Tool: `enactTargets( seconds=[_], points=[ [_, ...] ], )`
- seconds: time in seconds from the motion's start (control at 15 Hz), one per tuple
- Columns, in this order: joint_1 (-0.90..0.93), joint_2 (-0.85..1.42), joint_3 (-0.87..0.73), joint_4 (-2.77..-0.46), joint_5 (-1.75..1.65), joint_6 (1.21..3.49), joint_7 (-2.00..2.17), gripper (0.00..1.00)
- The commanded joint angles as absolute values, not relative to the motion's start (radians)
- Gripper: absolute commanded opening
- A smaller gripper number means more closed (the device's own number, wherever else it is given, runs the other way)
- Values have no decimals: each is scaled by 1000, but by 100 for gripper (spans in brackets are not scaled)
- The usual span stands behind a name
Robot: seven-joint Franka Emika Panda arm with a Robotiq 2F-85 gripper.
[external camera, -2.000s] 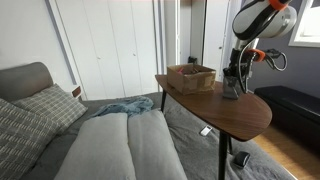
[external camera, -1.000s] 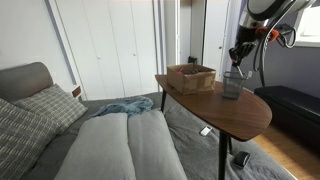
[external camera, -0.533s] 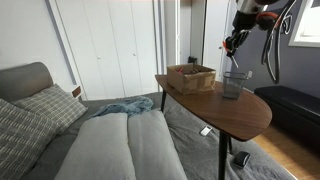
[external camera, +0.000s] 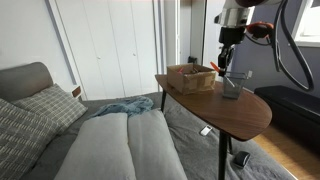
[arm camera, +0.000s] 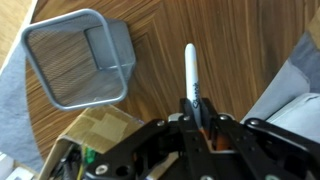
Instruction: Remove the marker from the basket and put it in the box
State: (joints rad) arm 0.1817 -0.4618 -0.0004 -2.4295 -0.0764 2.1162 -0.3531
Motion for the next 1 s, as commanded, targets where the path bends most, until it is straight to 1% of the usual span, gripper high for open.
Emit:
enactTargets(
  seconds=[0.0, 0.53, 0.6, 0.67, 0.73, 0.93],
  points=[
    [198, -318, -18, -2383, -18, 2042, -458, 4],
    [151, -61, -5, -2268, 42, 1787, -606, 4],
    [146, -43, 0, -2250, 42, 1758, -617, 30],
    [143, -27, 5, -2235, 36, 1737, -619, 40],
    [139, -15, 9, -2222, 32, 1728, -623, 45],
    [130, -4, 24, -2201, 29, 1743, -632, 67]
  ],
)
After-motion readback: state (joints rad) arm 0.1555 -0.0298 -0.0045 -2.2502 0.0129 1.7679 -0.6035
